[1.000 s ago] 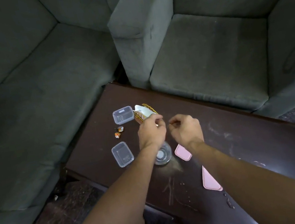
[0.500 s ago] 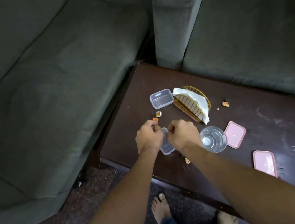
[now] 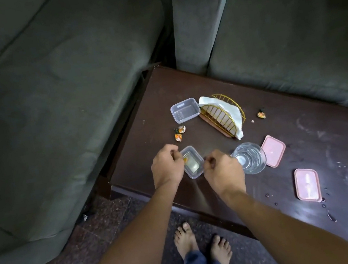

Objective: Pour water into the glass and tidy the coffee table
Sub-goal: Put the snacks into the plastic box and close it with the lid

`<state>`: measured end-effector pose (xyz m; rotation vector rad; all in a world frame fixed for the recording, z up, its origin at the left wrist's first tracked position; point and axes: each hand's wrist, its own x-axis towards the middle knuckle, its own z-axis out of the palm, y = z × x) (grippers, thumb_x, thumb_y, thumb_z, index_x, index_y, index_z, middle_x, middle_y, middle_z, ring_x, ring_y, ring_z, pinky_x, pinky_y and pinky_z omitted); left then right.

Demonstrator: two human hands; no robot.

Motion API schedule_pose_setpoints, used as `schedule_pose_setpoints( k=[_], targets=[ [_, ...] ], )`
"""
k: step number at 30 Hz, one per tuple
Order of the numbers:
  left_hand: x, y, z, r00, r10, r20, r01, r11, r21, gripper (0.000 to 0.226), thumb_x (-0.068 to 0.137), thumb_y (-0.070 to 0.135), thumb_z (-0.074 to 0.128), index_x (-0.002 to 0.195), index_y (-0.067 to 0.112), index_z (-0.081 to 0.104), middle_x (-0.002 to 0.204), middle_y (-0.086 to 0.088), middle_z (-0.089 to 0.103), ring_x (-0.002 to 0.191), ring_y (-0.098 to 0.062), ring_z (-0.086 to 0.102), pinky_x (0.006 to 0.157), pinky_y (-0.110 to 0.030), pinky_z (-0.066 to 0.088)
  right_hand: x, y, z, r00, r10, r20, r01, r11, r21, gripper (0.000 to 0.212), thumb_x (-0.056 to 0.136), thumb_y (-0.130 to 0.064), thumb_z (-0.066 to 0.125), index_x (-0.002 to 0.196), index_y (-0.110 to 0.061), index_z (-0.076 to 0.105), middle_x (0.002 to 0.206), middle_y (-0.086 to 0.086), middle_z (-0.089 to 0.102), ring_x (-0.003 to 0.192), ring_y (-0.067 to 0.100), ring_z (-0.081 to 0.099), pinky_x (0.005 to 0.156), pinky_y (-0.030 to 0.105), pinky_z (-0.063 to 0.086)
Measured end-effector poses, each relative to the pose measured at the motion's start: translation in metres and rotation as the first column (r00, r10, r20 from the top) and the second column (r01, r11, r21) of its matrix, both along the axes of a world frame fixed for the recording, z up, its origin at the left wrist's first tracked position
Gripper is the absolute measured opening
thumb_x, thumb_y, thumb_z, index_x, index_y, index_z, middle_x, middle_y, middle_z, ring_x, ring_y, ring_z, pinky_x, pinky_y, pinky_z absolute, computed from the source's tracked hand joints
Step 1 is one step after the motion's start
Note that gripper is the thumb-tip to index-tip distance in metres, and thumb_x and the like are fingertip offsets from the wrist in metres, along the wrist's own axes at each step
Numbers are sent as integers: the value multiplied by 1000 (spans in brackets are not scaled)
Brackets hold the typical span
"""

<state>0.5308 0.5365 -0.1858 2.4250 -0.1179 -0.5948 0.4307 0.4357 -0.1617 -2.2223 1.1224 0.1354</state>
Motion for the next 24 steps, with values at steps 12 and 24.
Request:
schedule_pose_setpoints(
  k=[12, 24],
  targets=[
    [-25, 2, -15, 999, -50, -16, 51, 997, 64, 35, 98, 25, 56, 132, 28, 62, 118, -2, 71, 115, -27, 62, 93, -36, 47, -39, 7, -20, 948, 57, -314, -48, 998, 36, 25, 96, -21, 56, 119, -11, 56, 111, 15, 70, 107, 39, 67, 84, 39, 52],
    [-17, 7, -18, 976, -215, -18, 216, 975, 47, 40, 100, 25, 57, 139, 32, 59, 116, 2, 68, 115, -24, 61, 98, -37, 47, -39, 20, -13, 980, -111, -166, 105, 993, -45, 22, 98, -30, 54, 109, -12, 59, 104, 17, 71, 98, 44, 65, 78, 42, 50]
  ],
)
